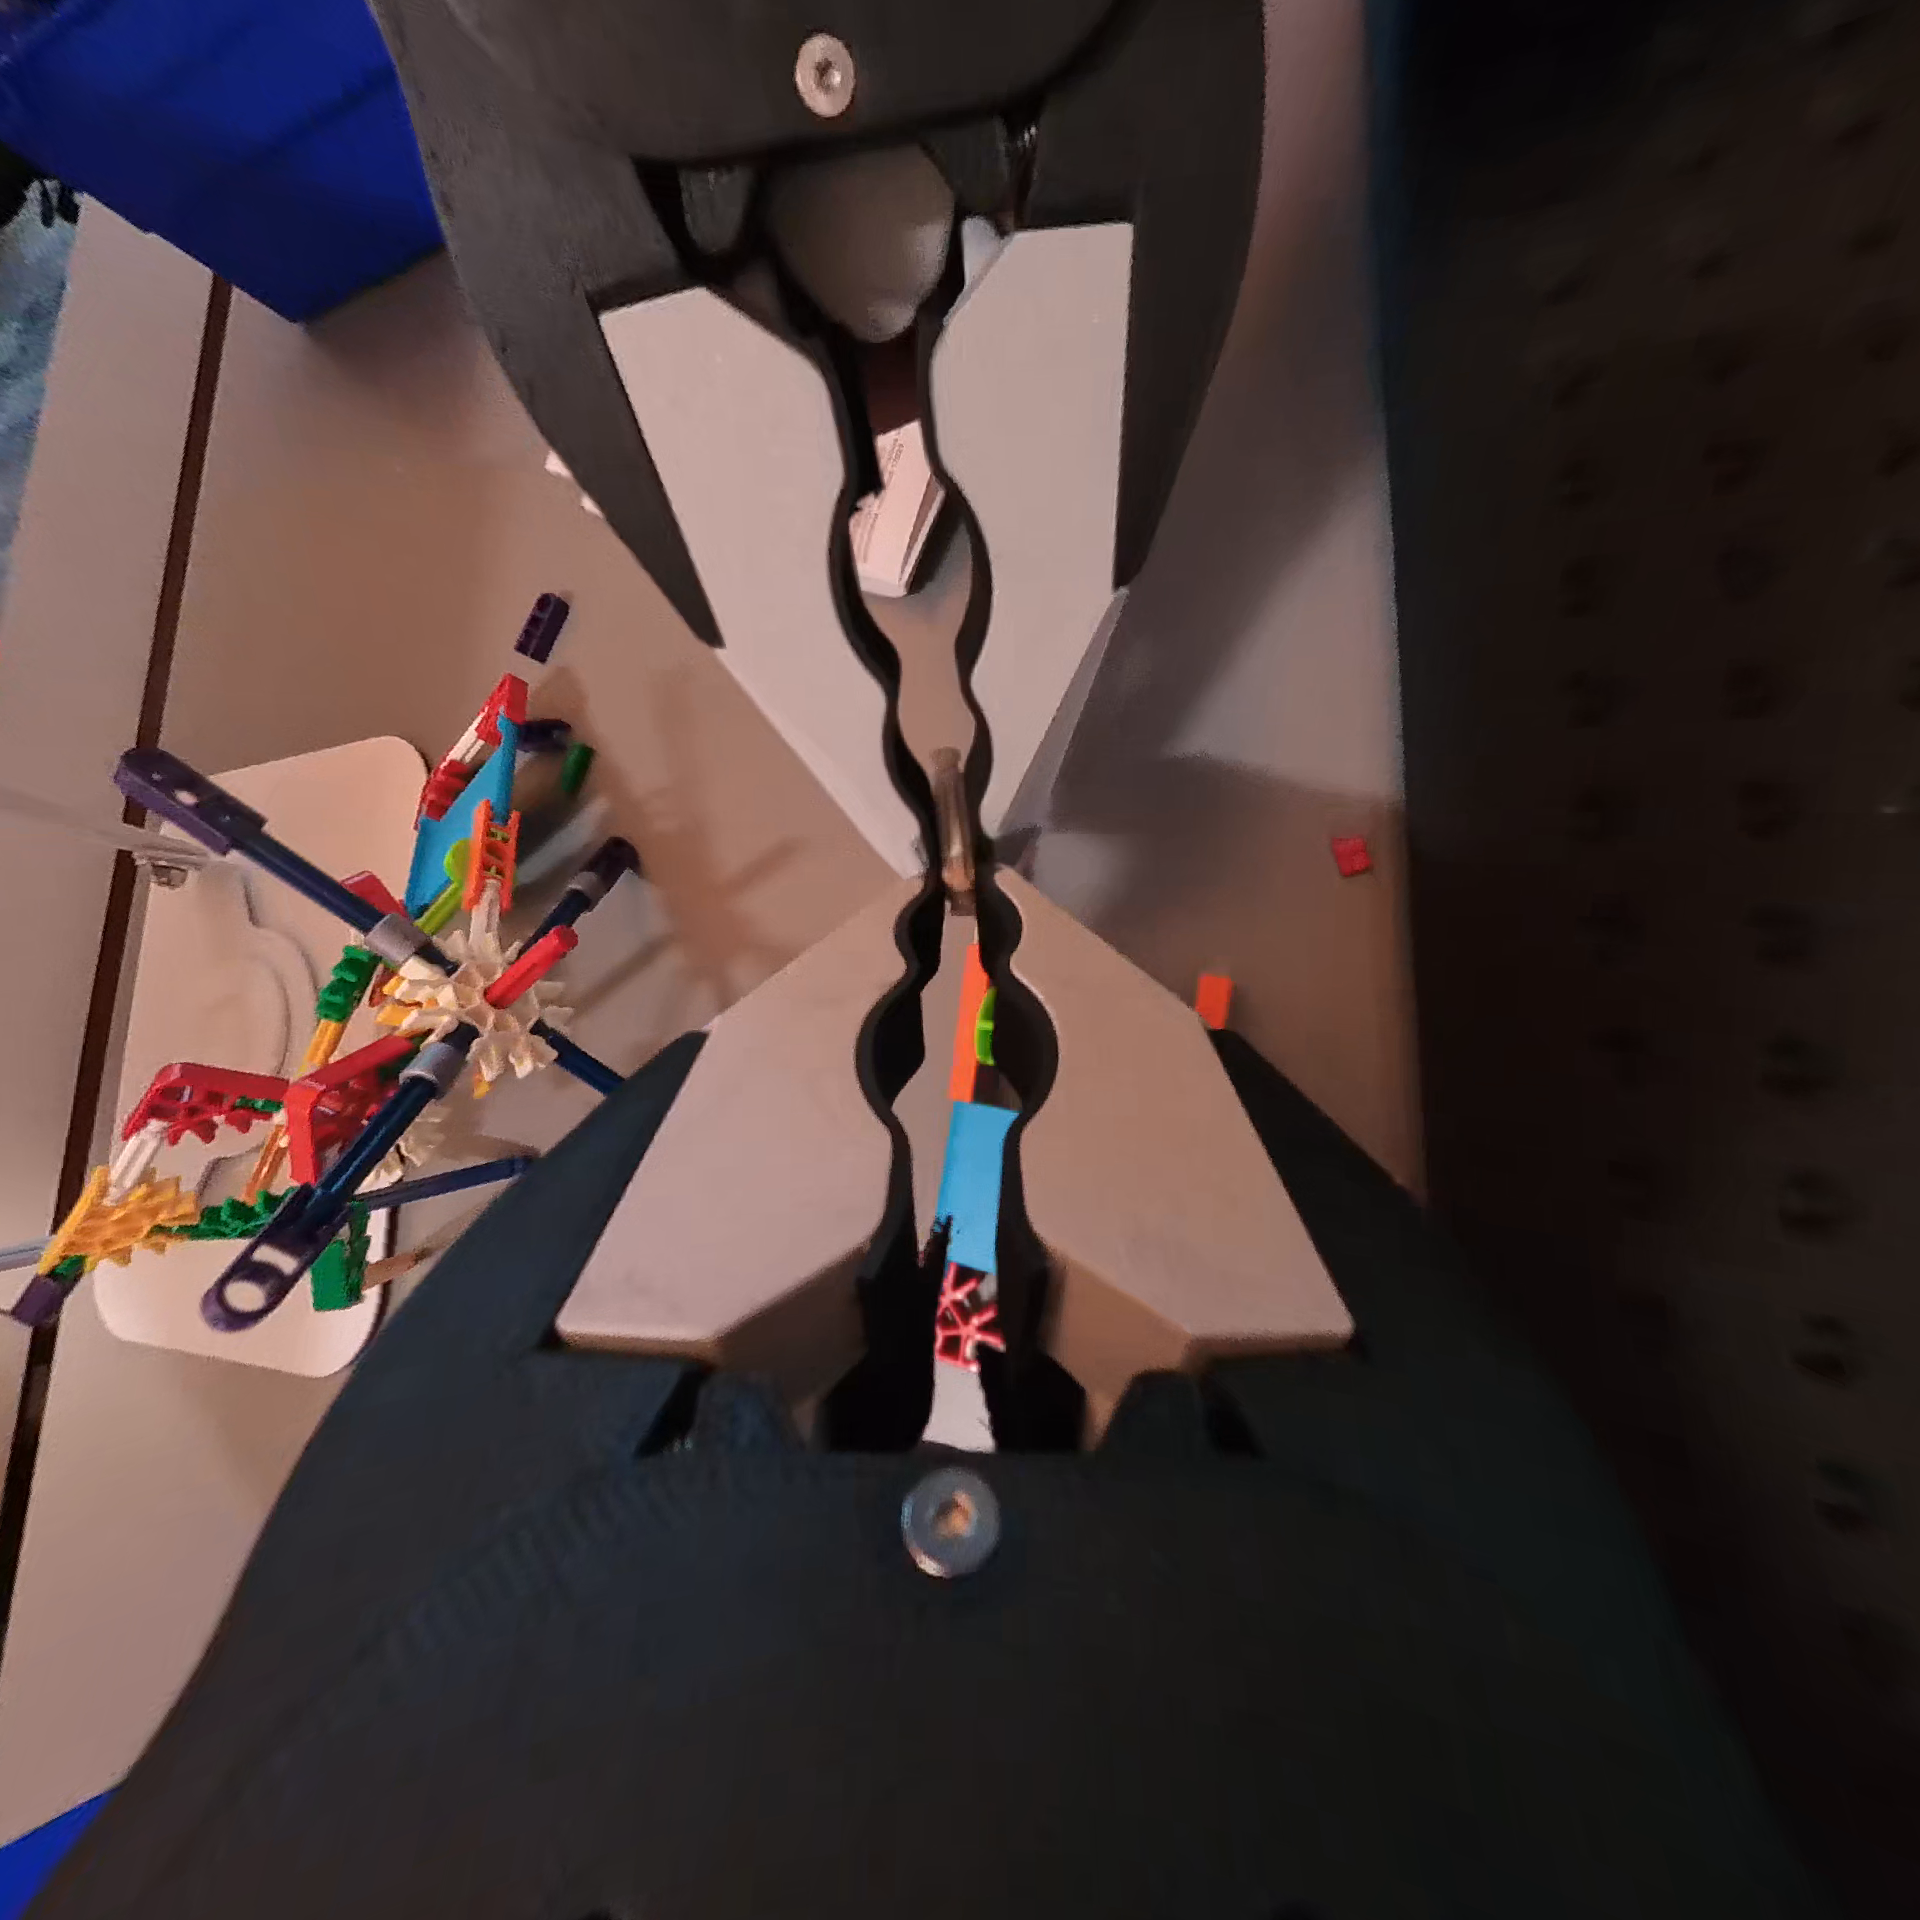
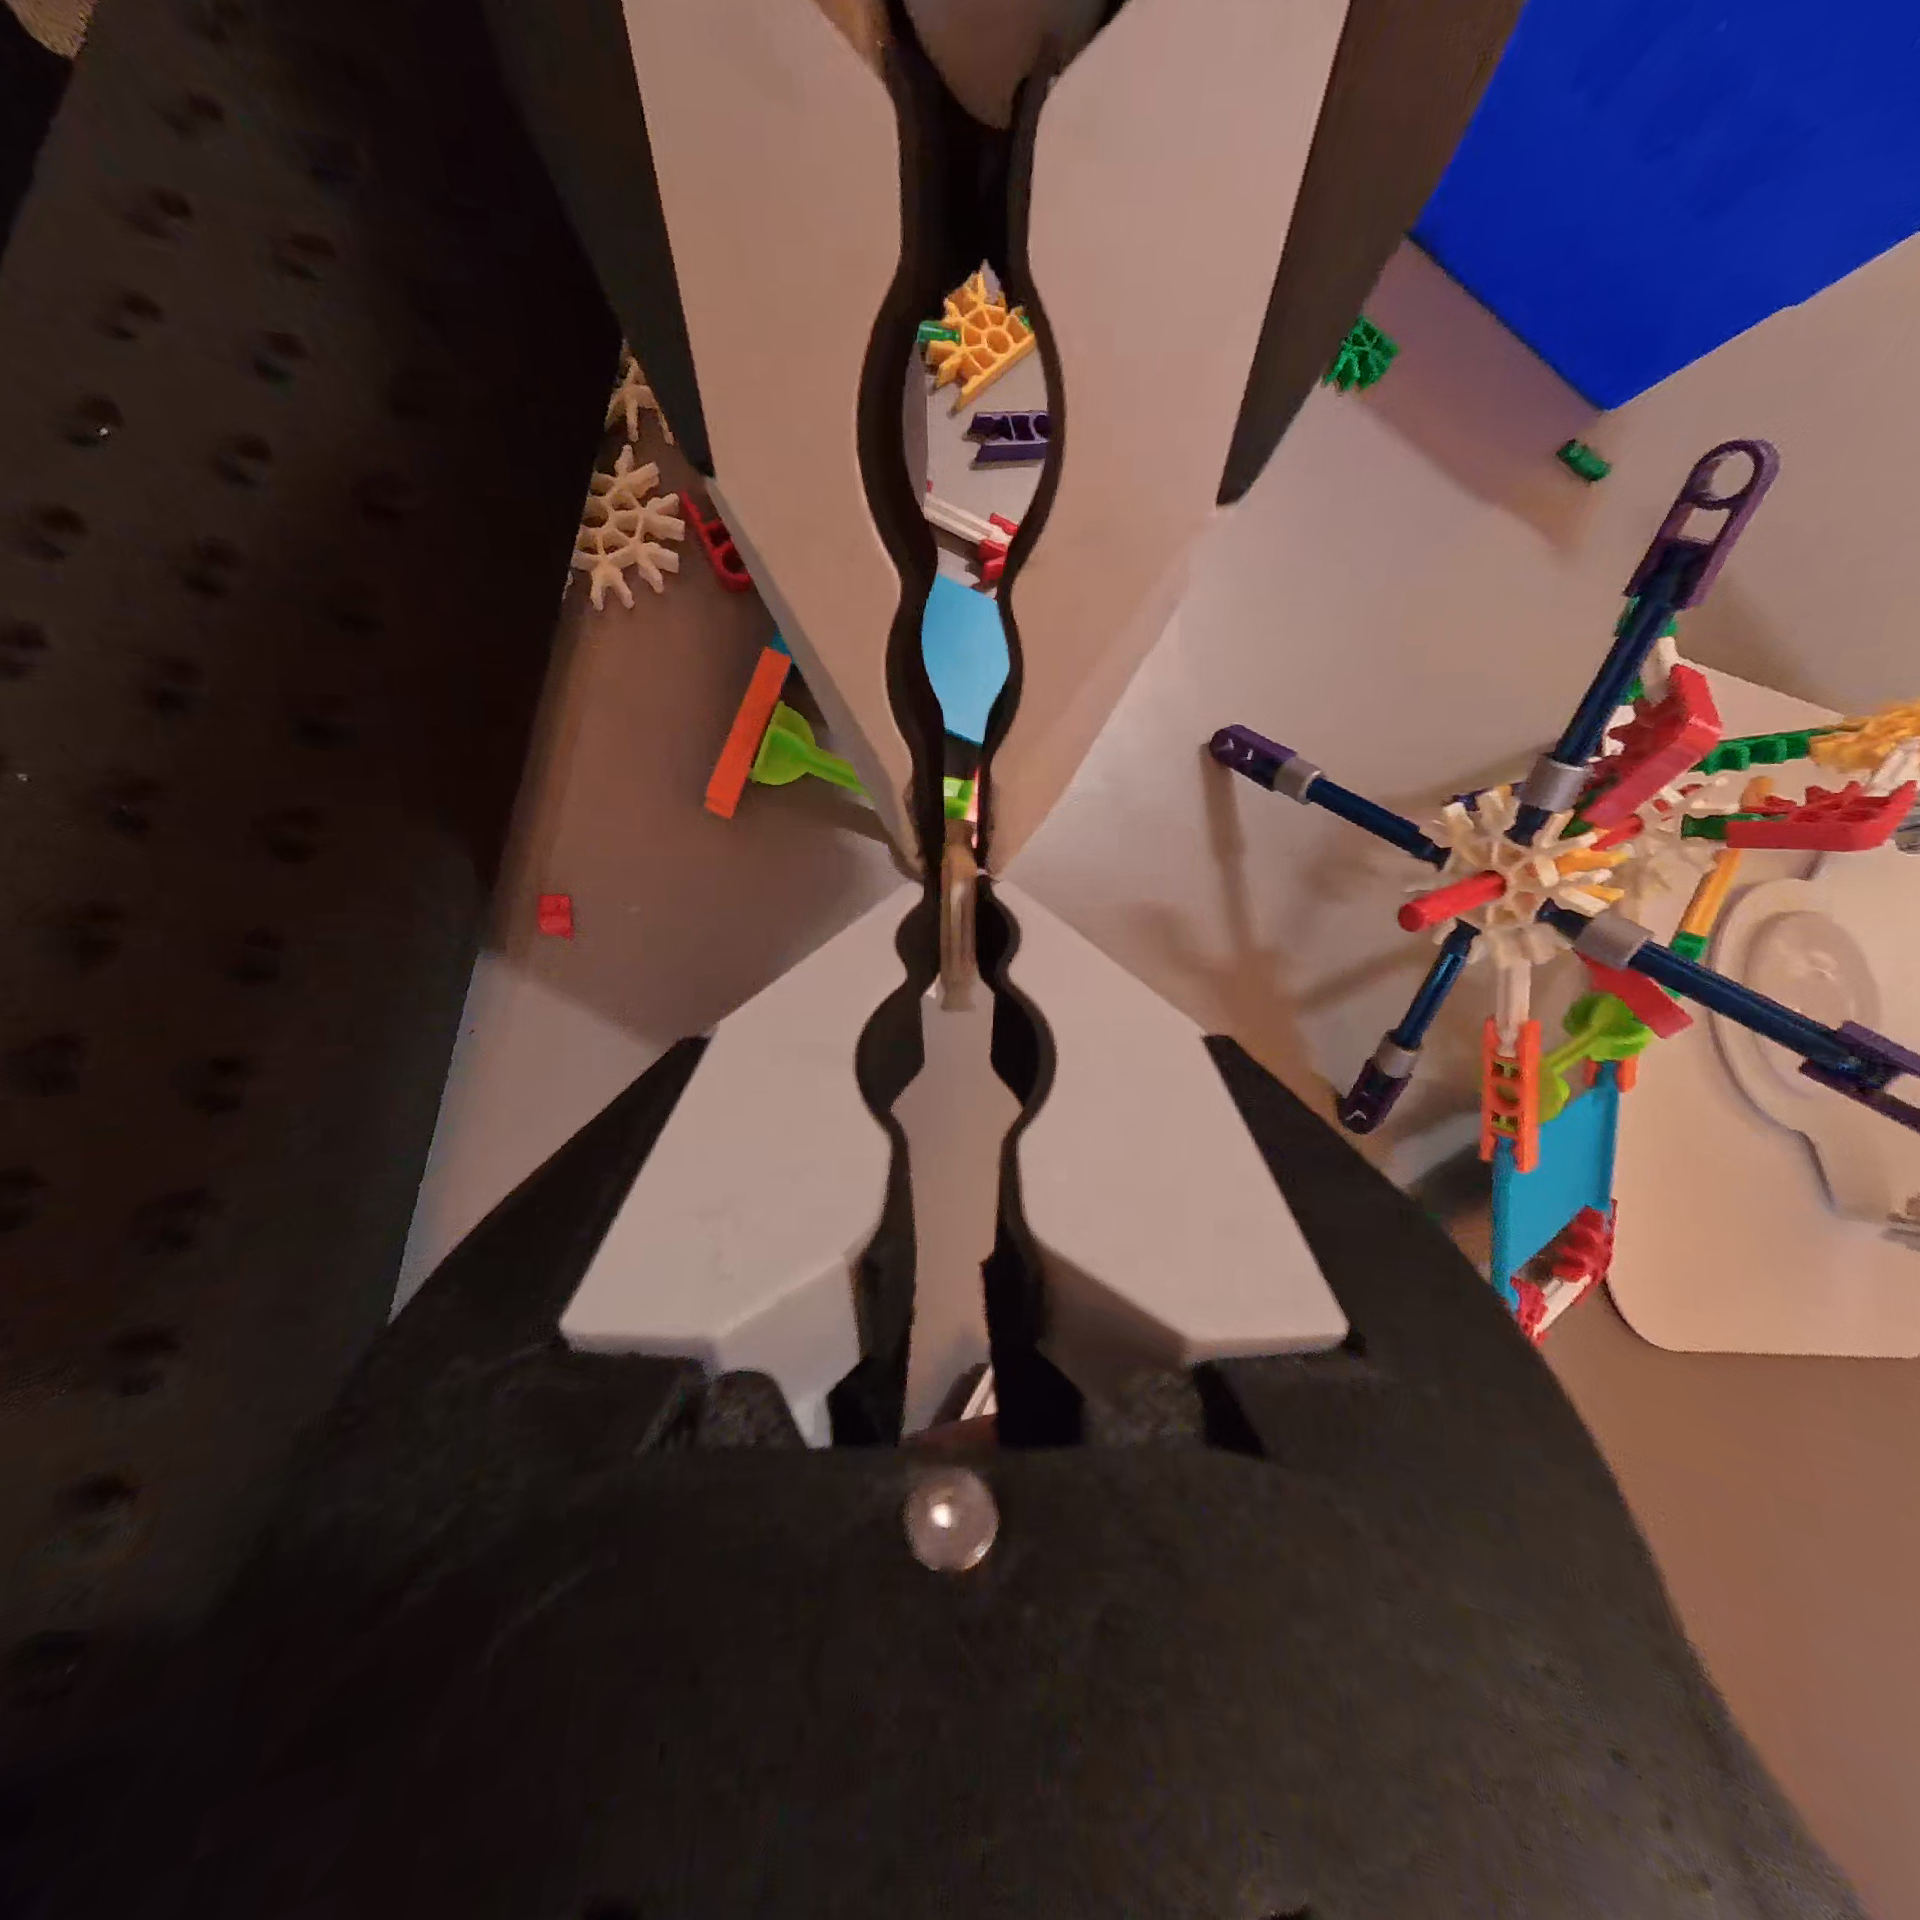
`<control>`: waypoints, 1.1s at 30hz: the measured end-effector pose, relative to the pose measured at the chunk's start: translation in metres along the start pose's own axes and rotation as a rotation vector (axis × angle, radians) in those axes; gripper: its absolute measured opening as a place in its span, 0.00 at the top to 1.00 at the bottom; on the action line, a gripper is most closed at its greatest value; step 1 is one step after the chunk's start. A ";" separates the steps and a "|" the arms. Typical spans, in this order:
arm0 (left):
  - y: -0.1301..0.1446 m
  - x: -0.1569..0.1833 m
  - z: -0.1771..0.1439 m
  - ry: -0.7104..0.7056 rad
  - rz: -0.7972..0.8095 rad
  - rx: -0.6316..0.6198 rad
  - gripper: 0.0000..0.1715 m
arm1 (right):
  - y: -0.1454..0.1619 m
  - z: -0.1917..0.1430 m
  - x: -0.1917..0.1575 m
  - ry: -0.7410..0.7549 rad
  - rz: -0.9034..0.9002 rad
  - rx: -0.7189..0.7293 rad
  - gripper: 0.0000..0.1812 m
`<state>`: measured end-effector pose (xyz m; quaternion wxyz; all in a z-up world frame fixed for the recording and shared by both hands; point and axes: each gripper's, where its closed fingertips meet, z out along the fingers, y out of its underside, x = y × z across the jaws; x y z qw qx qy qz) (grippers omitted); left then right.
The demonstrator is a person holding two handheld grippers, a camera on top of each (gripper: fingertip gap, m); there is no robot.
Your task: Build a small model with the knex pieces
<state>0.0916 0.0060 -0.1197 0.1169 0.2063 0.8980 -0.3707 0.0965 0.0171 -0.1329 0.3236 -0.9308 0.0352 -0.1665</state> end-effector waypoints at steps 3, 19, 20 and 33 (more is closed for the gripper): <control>0.000 0.002 0.001 0.001 0.006 0.016 0.98 | 0.001 0.000 -0.001 -0.008 -0.002 -0.008 0.99; 0.041 0.041 0.012 0.086 0.128 -0.143 0.93 | 0.022 0.021 -0.031 -0.169 0.110 -0.134 0.99; 0.040 0.040 0.012 0.076 0.122 -0.135 0.93 | 0.023 0.024 -0.029 -0.163 0.112 -0.139 0.99; 0.038 0.035 0.014 0.015 0.123 -0.085 0.93 | 0.015 0.031 -0.030 -0.204 0.238 -0.122 0.99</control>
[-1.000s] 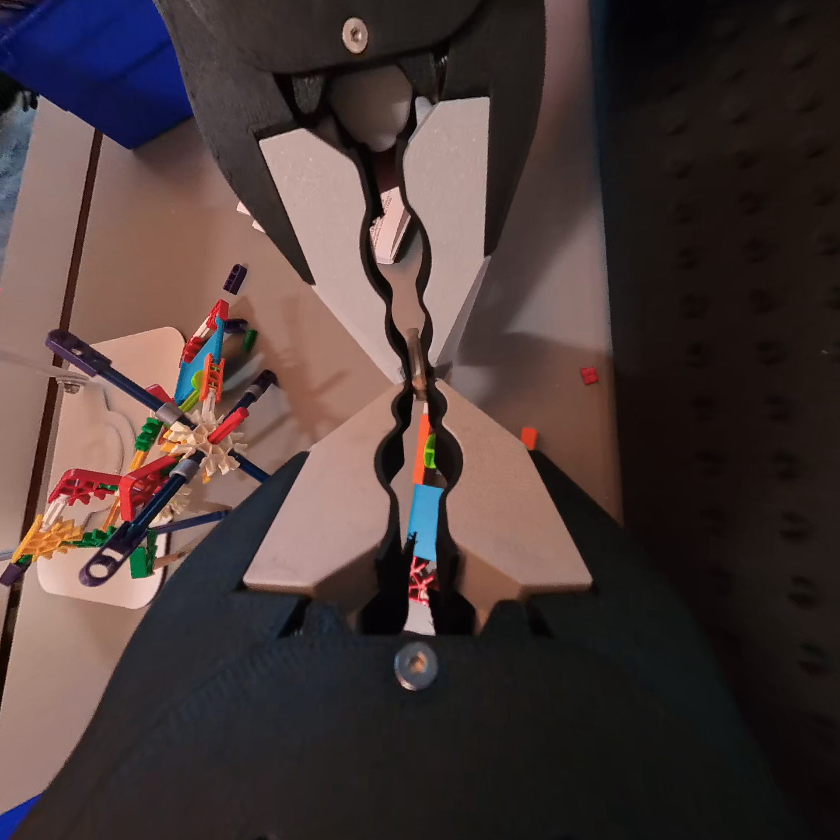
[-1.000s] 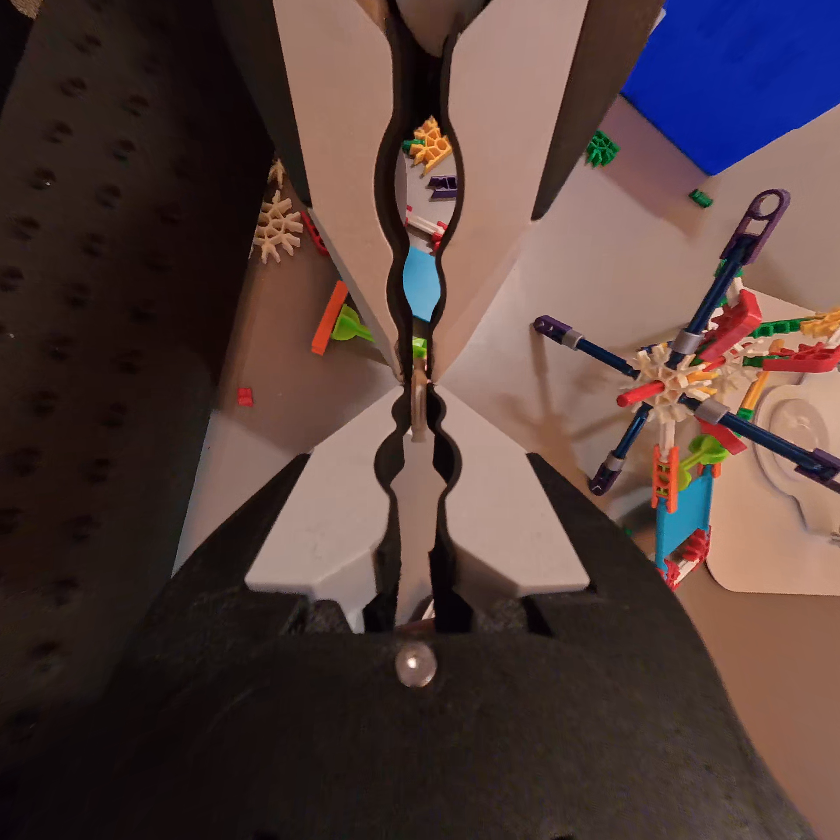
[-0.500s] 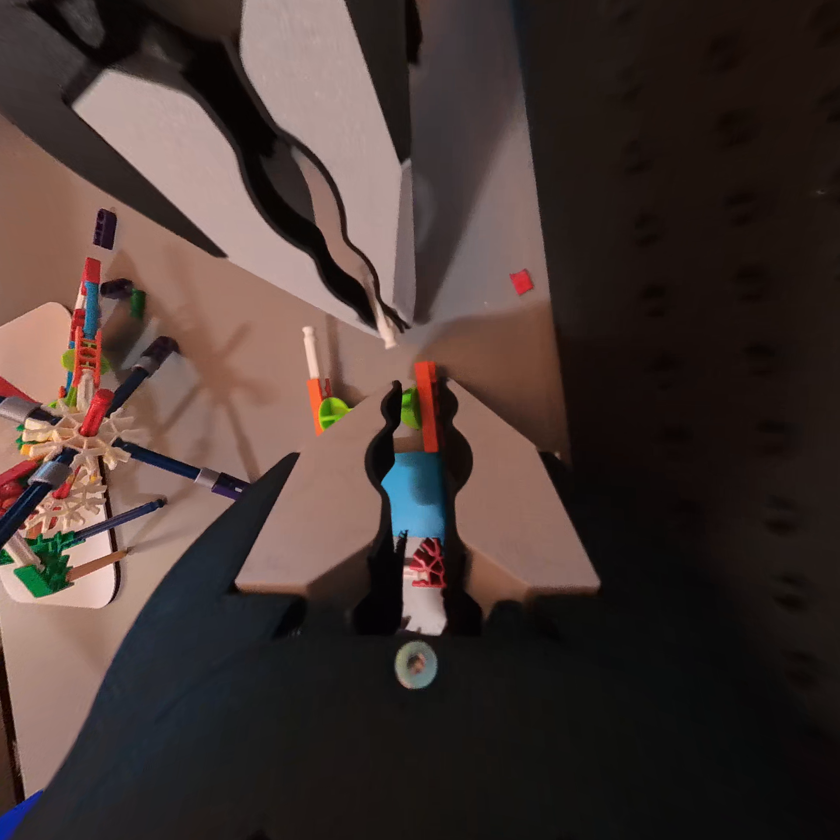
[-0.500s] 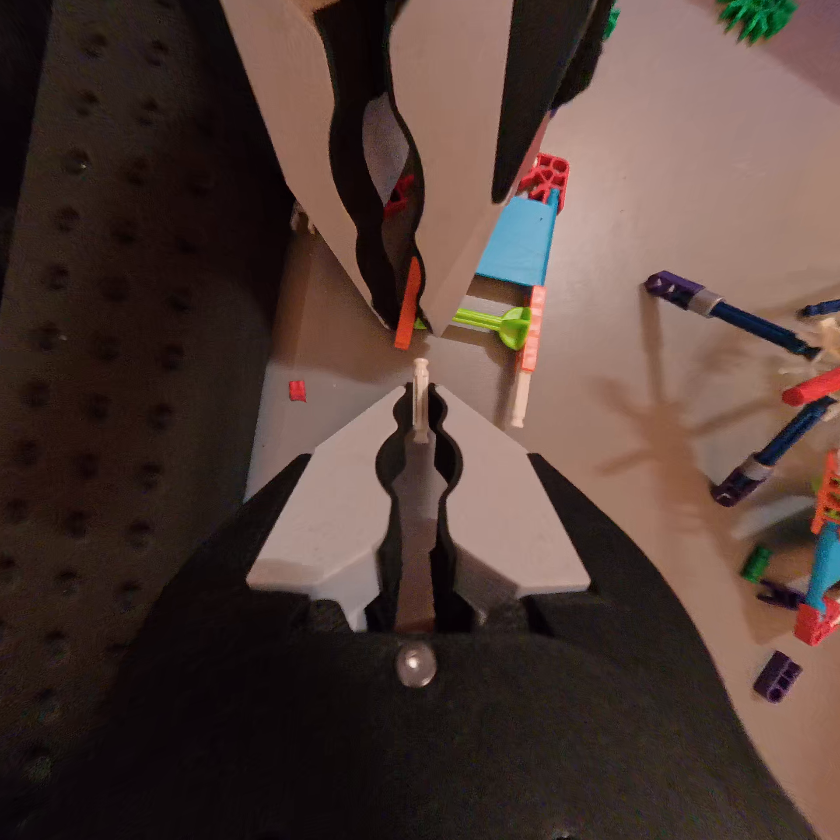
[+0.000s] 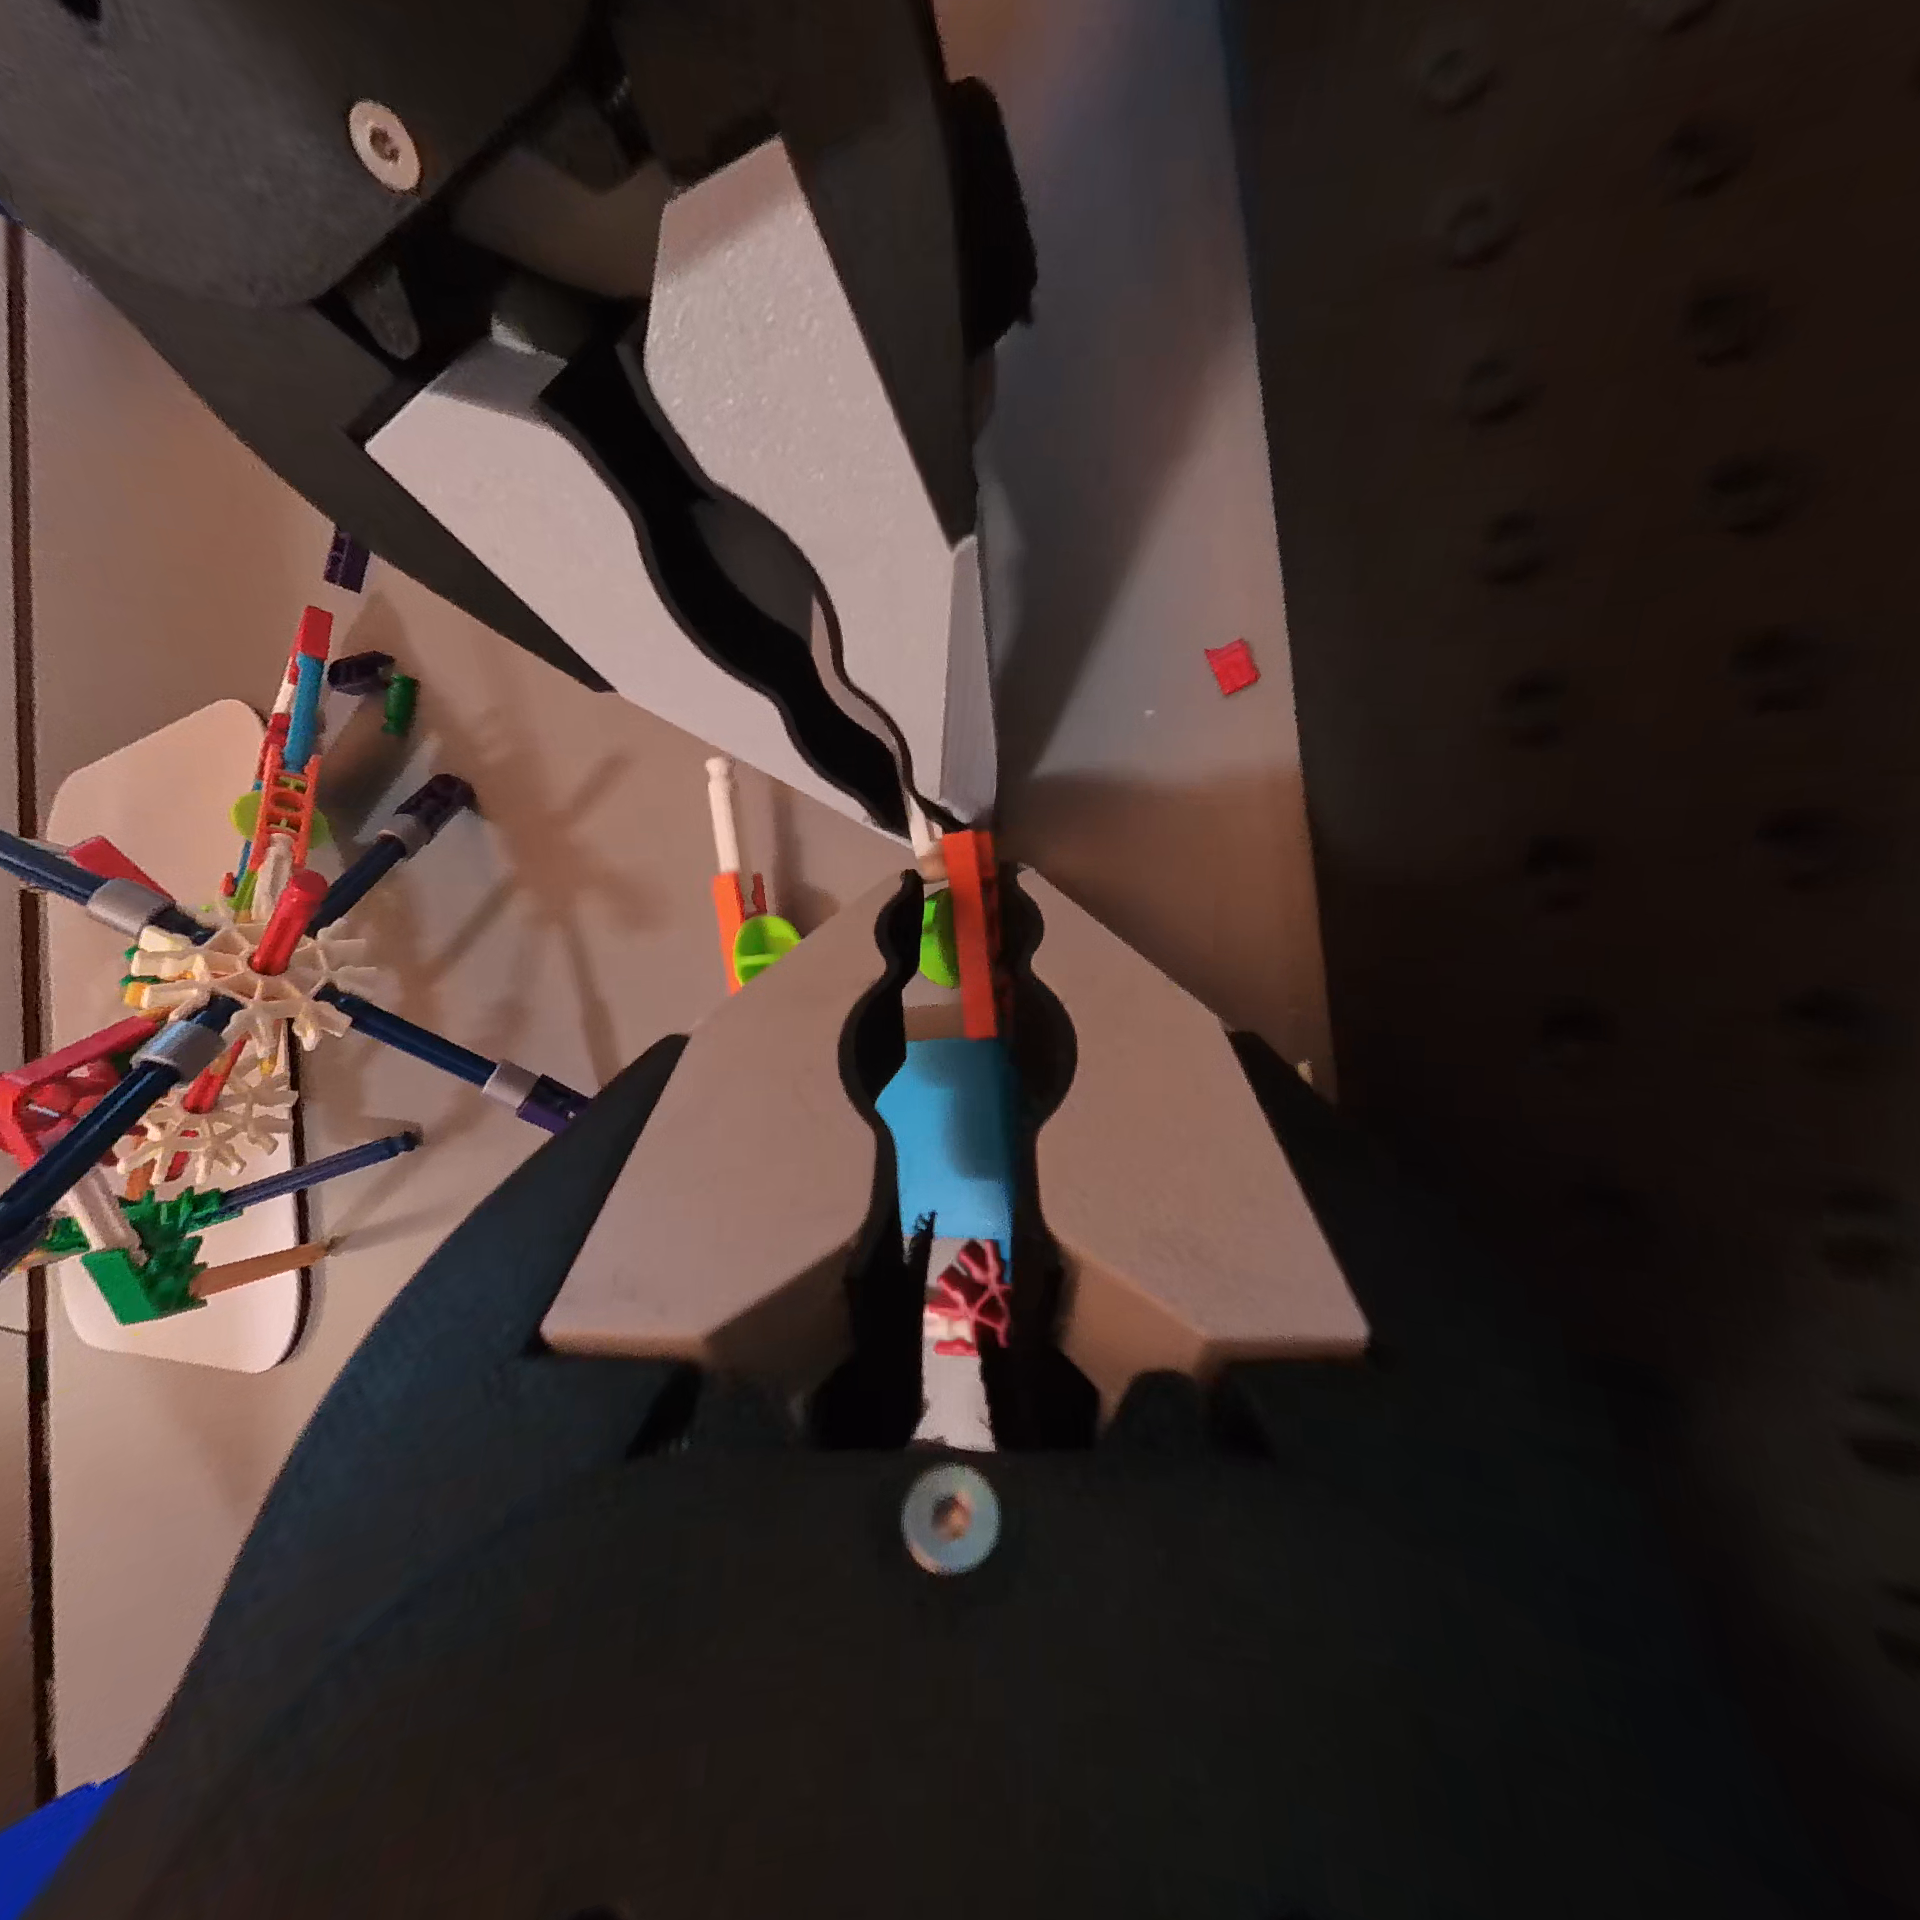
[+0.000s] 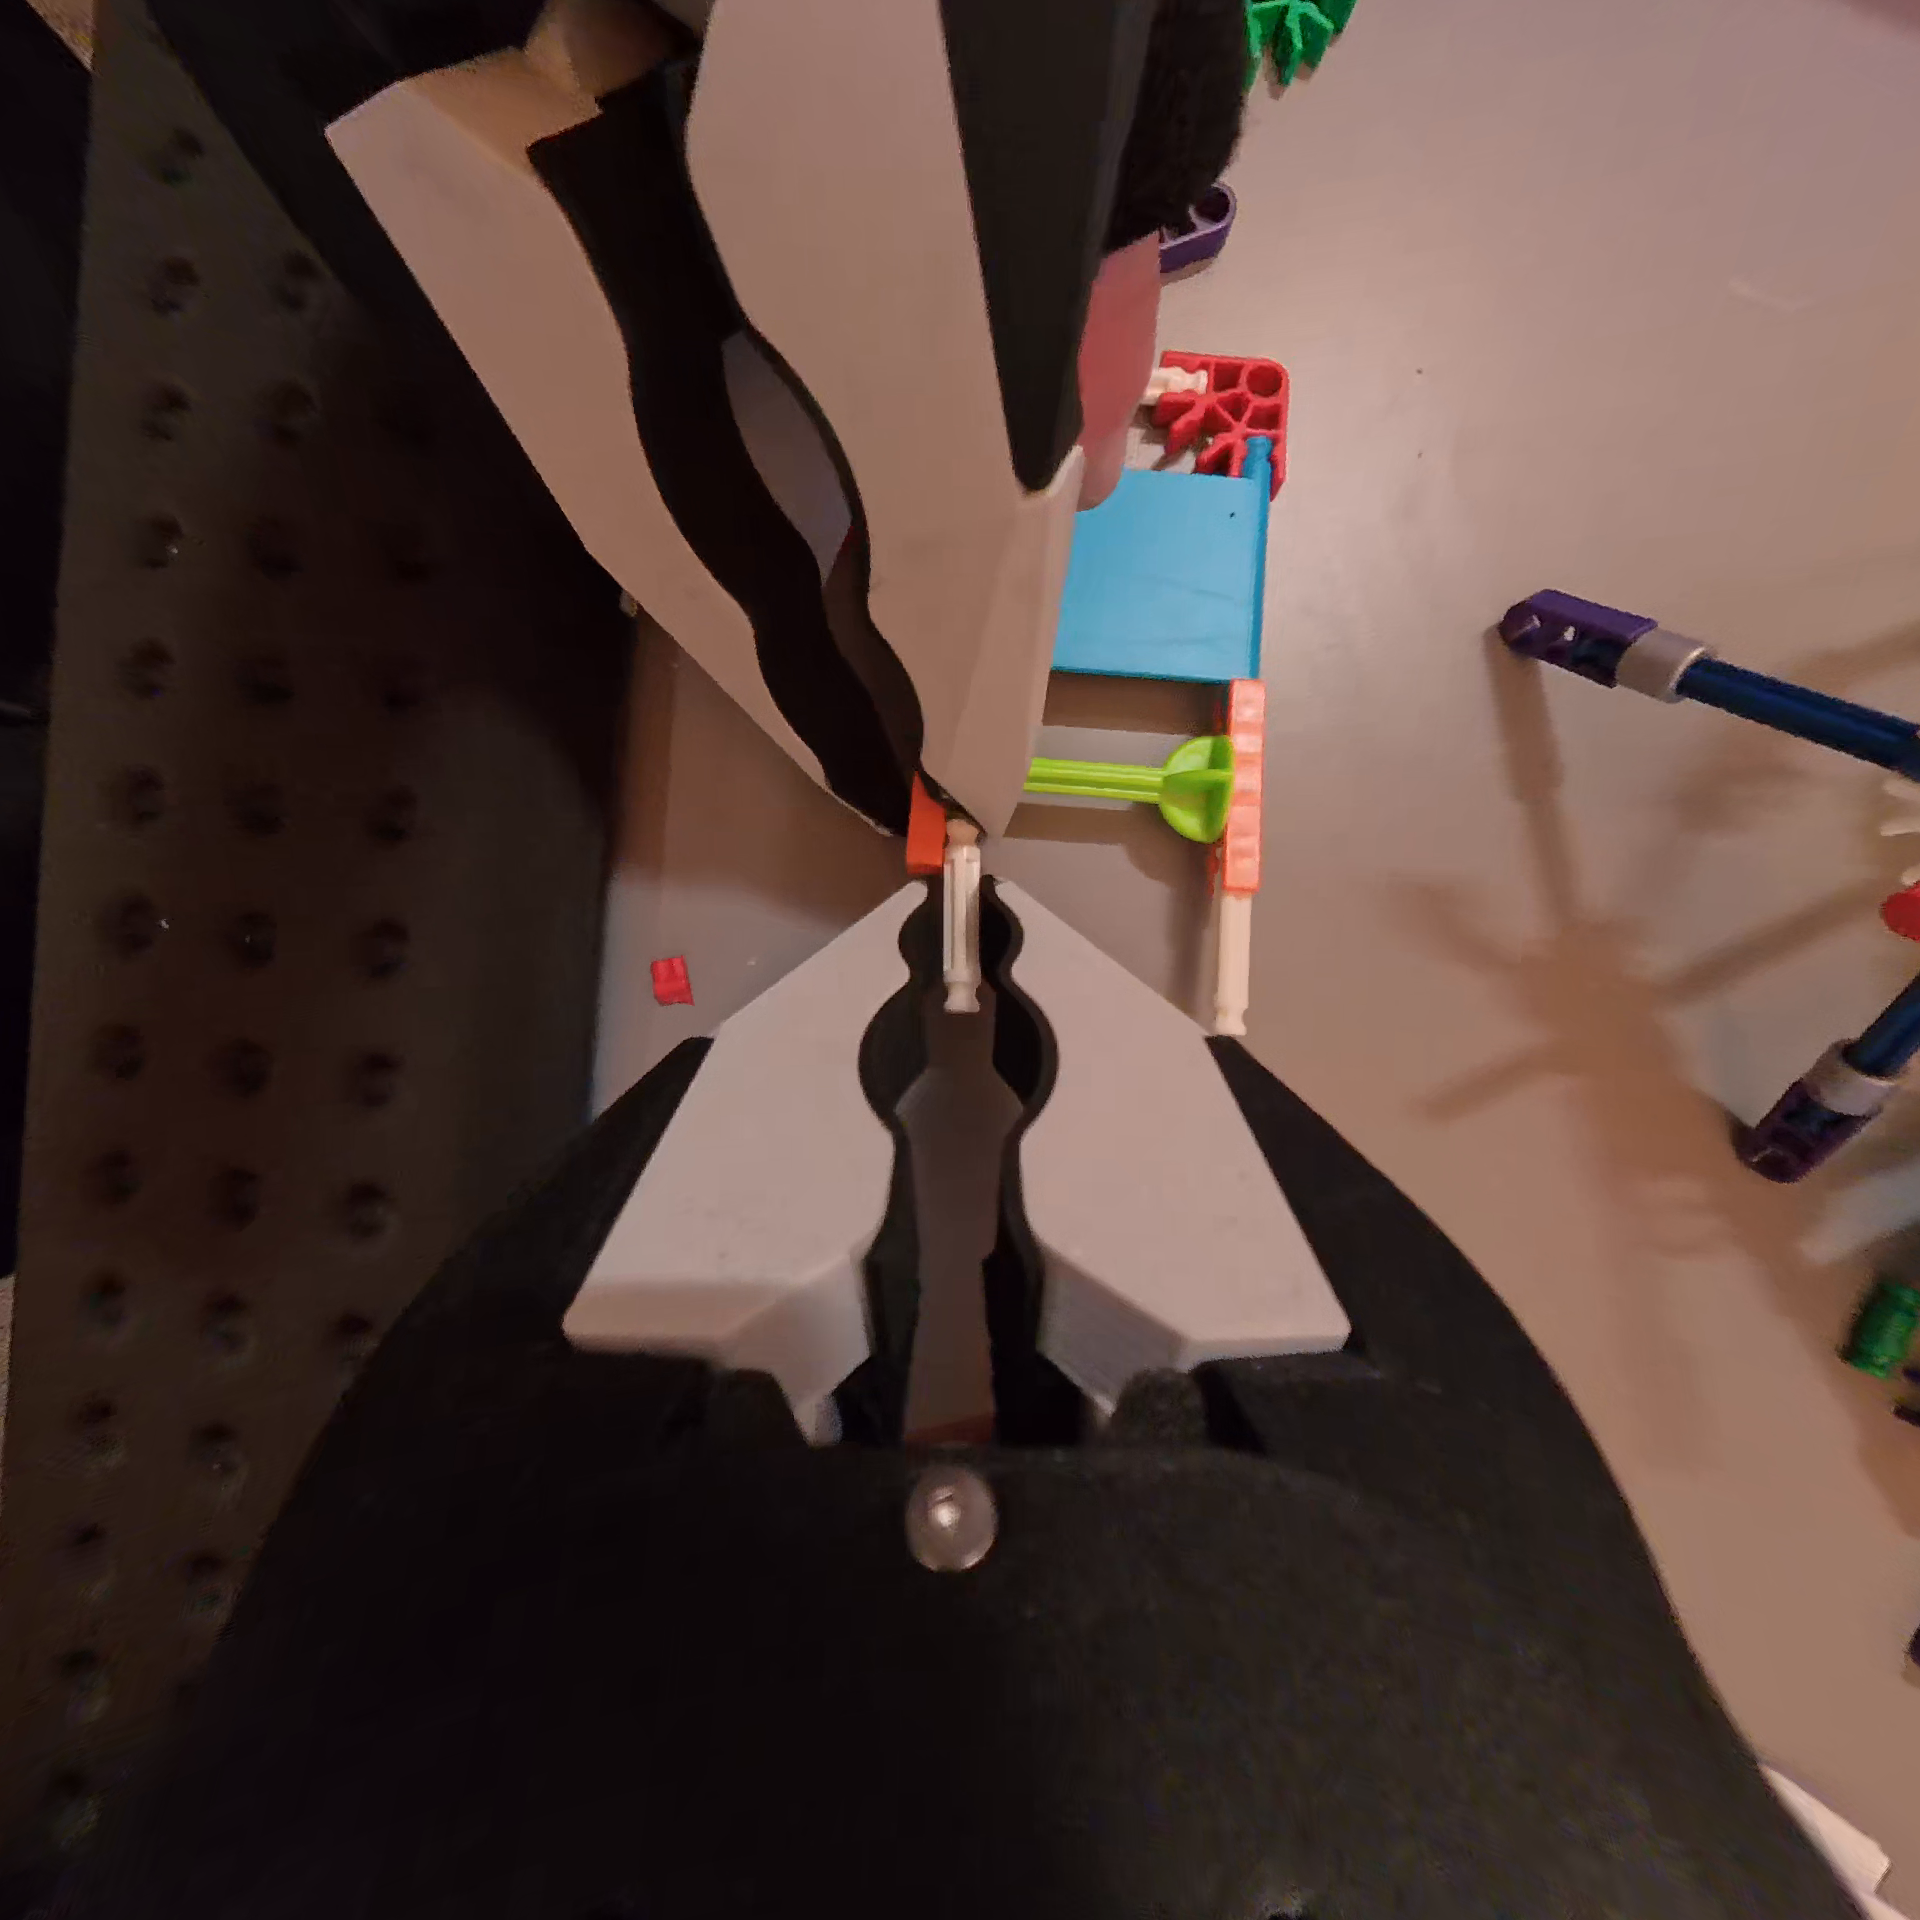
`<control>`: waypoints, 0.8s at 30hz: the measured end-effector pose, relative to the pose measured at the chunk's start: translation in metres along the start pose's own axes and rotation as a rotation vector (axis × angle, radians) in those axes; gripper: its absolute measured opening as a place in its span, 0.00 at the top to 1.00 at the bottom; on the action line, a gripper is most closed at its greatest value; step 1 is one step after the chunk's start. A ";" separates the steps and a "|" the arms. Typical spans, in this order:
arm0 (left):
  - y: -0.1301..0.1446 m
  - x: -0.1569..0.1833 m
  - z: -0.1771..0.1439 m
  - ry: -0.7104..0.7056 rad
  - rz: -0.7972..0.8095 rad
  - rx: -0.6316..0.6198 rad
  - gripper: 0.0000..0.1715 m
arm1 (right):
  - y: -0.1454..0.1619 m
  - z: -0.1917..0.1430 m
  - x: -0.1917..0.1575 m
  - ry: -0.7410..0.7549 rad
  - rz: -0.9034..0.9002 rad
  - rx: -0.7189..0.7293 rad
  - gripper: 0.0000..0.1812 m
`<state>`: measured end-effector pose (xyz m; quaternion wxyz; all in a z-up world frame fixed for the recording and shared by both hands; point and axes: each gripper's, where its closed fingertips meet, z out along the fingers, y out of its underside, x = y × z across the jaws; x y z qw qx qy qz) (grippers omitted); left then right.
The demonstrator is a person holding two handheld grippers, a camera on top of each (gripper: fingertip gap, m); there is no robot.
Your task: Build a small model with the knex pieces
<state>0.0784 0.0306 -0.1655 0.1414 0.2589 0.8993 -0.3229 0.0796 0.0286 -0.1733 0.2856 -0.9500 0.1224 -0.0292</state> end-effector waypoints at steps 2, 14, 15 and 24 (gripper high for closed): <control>0.000 -0.001 0.000 -0.013 0.016 -0.002 0.93 | 0.000 0.000 0.000 -0.002 0.010 -0.001 0.99; -0.004 -0.002 0.002 -0.021 -0.013 0.000 0.95 | 0.000 0.000 -0.002 -0.001 -0.023 -0.001 0.99; -0.003 -0.002 0.002 -0.018 -0.014 -0.002 0.95 | 0.000 0.000 -0.002 -0.001 -0.033 0.004 0.98; -0.004 -0.001 0.005 -0.019 -0.028 0.010 0.96 | -0.002 0.001 -0.004 0.016 -0.073 -0.003 0.97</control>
